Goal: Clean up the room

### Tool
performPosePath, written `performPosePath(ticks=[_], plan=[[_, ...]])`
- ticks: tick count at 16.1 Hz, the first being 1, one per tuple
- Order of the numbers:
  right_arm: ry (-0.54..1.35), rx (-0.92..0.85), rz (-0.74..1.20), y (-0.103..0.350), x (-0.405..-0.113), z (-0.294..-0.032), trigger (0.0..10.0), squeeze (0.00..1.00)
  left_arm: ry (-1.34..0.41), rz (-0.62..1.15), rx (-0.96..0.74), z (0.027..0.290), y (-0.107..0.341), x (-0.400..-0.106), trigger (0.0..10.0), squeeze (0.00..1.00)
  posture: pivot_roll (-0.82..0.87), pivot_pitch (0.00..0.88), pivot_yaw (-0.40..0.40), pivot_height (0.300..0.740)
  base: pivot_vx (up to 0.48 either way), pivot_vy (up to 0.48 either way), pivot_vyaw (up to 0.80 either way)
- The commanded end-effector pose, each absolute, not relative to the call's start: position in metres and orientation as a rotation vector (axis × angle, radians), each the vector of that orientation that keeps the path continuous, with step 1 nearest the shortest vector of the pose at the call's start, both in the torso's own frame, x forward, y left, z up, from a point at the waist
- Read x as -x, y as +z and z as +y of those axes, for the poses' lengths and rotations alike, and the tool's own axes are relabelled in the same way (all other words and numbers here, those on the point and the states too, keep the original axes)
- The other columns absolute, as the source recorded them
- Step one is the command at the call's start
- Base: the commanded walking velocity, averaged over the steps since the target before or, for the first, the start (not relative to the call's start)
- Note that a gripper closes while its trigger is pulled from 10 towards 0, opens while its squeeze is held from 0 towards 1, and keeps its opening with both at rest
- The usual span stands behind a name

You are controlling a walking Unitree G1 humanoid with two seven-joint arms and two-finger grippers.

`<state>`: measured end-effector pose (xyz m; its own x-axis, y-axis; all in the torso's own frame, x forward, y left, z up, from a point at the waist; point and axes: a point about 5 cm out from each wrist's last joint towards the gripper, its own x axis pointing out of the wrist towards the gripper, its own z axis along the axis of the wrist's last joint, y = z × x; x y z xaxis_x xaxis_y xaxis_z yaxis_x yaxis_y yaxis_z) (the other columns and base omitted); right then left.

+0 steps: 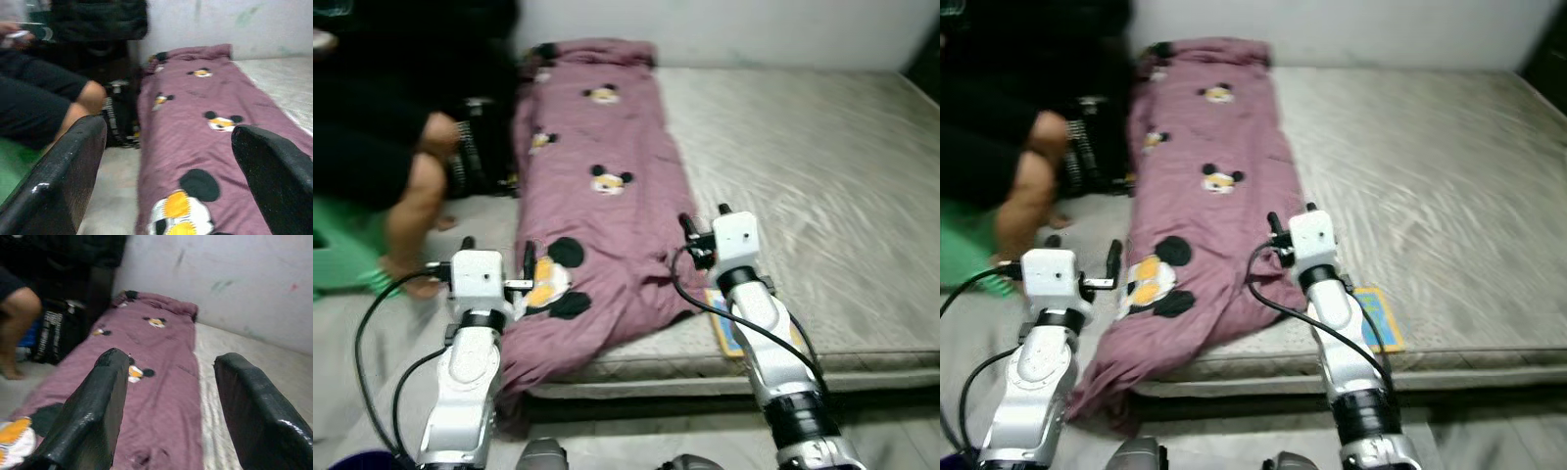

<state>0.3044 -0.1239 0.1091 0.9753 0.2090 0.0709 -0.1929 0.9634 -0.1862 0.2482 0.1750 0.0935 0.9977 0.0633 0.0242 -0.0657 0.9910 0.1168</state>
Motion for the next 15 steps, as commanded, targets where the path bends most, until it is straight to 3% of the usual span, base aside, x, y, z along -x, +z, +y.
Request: performPosePath(ticks=[1,12,15], plan=[[0.199,0.185,-0.089,0.1097,-0.3047,-0.1278,10.0,0.00,0.062,-0.006,-0.126,0.1740,0.0913,-0.2482,10.0,0.00,-0.04,0.019,-0.035,0.740,0.000,-0.240,0.00],[0.197,0.181,-0.087,0.1097,-0.3049,-0.1283,10.0,0.00,0.056,-0.008,-0.118,0.1724,0.0915,-0.2487,10.0,0.00,-0.04,0.020,-0.036,0.740,0.000,-0.381,0.00],[0.197,0.182,-0.088,0.1096,-0.3049,-0.1283,10.0,0.00,0.056,-0.016,-0.104,0.1726,0.0924,-0.2489,10.0,0.00,-0.04,0.020,-0.036,0.740,0.000,0.000,0.00]])
